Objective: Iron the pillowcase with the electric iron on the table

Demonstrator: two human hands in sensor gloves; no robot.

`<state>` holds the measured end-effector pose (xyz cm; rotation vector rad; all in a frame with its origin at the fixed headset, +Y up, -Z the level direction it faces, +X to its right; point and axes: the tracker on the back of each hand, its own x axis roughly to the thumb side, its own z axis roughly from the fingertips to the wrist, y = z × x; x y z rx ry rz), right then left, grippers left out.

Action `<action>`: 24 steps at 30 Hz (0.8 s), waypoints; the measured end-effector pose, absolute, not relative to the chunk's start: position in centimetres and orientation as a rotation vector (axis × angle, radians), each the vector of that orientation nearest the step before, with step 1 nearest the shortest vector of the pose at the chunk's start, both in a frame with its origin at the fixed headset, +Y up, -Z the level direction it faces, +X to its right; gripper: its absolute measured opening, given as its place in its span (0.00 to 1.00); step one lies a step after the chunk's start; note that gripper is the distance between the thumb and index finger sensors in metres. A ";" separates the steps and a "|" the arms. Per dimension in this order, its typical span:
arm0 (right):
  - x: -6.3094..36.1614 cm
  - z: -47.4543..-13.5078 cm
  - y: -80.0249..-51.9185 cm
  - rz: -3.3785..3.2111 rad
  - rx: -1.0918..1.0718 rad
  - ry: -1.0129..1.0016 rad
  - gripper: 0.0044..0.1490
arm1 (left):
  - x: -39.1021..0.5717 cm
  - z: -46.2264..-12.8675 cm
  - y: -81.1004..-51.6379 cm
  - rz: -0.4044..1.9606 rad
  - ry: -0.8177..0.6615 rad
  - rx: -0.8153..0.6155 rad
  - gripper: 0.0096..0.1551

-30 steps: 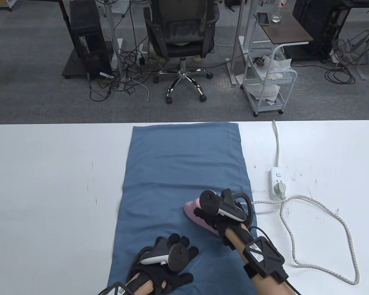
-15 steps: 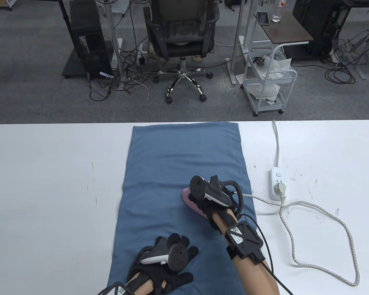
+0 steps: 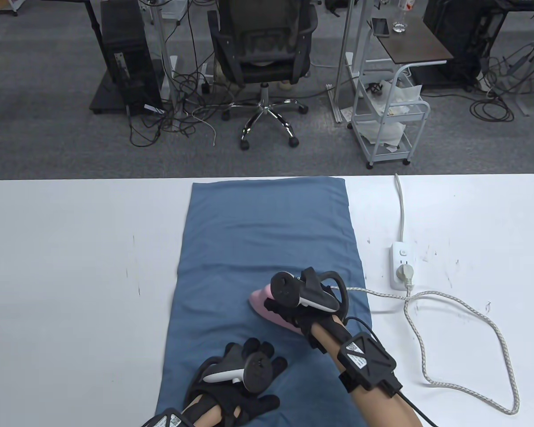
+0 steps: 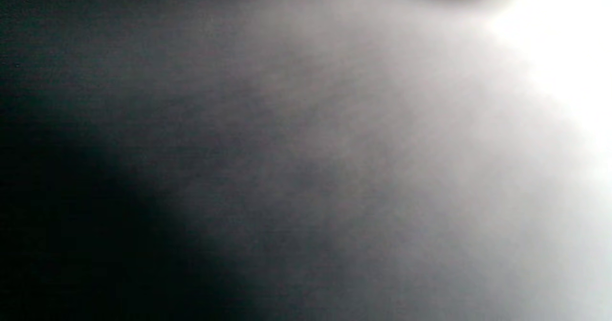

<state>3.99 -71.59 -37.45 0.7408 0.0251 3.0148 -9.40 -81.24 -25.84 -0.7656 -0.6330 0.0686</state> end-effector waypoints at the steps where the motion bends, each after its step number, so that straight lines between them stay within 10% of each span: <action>1: 3.8 -37.2 -71.8 3.021 0.768 0.041 0.41 | -9.4 -25.8 -81.2 0.068 -0.633 -0.765 0.48; 17: 1.5 -45.1 -72.4 3.072 0.388 0.007 0.41 | -9.4 -25.8 -81.2 0.068 -0.632 -0.766 0.48; 24: 1.4 -42.4 -71.3 2.925 0.571 -0.014 0.41 | -9.4 -25.8 -81.2 0.067 -0.632 -0.765 0.48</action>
